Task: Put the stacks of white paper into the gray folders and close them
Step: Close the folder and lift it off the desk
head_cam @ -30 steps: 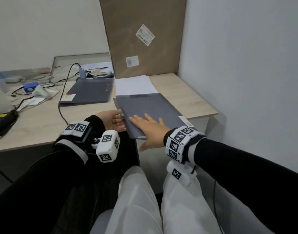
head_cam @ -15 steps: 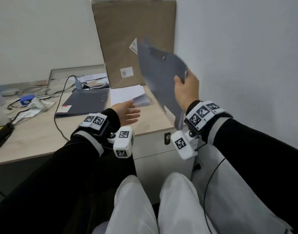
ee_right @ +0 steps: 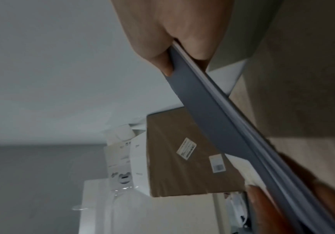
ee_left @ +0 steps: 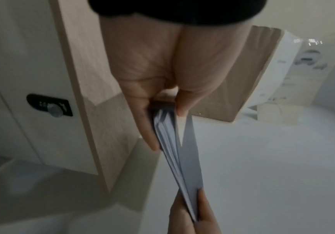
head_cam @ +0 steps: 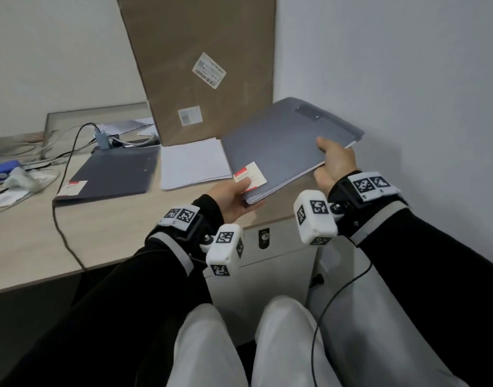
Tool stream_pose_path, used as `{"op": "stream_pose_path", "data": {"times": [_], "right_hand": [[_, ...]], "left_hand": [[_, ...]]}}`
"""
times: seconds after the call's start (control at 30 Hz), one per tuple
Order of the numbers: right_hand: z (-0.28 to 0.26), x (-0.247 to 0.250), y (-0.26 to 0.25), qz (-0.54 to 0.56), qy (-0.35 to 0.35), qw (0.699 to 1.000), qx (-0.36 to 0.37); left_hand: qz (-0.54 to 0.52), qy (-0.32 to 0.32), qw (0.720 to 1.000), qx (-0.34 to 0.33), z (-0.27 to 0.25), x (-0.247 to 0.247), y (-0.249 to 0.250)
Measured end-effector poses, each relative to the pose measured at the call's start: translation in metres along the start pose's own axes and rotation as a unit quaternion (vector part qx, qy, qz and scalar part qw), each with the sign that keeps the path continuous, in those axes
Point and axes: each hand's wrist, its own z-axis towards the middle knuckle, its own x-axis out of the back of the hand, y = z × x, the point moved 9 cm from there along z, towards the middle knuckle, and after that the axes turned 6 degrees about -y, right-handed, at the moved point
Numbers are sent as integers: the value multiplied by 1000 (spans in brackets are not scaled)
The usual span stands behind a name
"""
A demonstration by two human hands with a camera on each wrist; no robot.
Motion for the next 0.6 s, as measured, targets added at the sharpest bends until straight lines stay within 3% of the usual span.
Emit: {"op": "stream_pose_path", "data": {"times": [0.17,0.27,0.37,0.6], "right_hand": [[34,-12,36,15,-72,996,-52],[56,-17,52,-81,-106,986,-96],[80,-14,67,-120,-108,978,-132],[133,-13,87,-75,-87,980,-161]], "left_hand": [[47,93,994,-19,35,34,6],[67,140,987,-37,63,52,21],[83,168,982,-34,93,62,33],[126,187,974,9,159,76,42]]}}
